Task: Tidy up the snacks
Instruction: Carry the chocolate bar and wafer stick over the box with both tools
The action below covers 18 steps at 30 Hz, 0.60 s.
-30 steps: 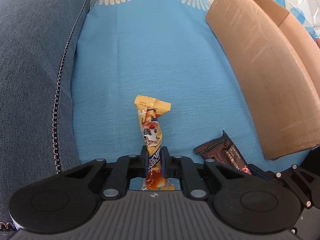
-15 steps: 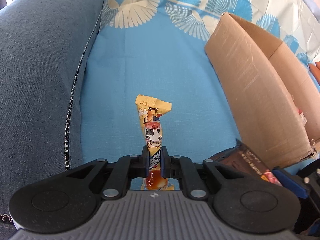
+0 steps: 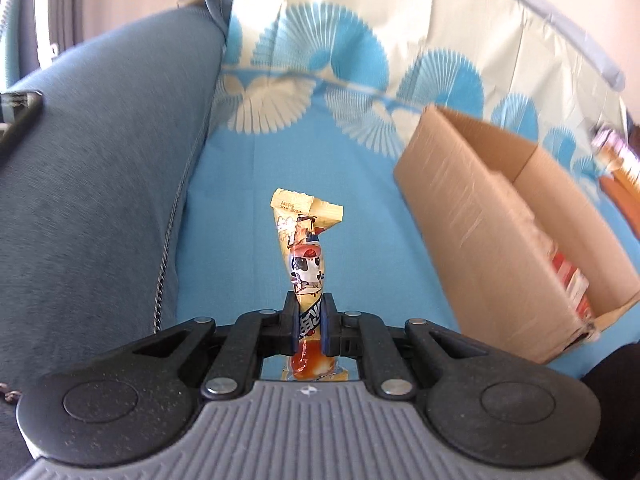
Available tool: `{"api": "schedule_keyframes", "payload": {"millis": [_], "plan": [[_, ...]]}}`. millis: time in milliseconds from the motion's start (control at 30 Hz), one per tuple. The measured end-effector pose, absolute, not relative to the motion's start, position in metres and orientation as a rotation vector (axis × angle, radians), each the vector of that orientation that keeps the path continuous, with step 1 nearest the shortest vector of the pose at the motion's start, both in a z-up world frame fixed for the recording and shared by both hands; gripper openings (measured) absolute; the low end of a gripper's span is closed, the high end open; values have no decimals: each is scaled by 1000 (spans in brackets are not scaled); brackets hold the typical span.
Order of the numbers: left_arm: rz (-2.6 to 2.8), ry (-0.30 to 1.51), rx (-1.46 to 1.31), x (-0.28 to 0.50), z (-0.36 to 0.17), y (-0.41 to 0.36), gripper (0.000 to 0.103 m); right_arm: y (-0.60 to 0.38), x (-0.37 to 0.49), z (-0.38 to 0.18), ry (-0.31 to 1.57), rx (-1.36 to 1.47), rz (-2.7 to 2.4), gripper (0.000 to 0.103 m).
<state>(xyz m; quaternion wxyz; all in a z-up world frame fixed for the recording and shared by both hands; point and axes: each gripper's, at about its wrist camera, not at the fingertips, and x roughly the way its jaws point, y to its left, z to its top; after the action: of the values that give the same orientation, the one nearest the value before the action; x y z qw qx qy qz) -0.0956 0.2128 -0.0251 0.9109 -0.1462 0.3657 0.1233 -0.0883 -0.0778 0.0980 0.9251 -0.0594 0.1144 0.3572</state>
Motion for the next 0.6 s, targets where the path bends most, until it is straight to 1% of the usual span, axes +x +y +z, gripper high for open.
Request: {"api": "schedule_keyframes", "payload": {"millis": [133,233,367,500,600], "plan": [[275,728,-286,-101,-17,204,10,-117,-57,110,180,-76,615,40],[288,724,-244,-102,-14,191,10,-137,-29,91,238,-48,515,40],[308,717,-209,-101,-9,176,10,-155,-15,60,310,-1,458,40],[298,723,-251,-91,-3,158,10,-161,-6,52,313,47,447,40],[264,705,-234,-72,12,135,10,-165,-1,48,323,81,432,40]]}}
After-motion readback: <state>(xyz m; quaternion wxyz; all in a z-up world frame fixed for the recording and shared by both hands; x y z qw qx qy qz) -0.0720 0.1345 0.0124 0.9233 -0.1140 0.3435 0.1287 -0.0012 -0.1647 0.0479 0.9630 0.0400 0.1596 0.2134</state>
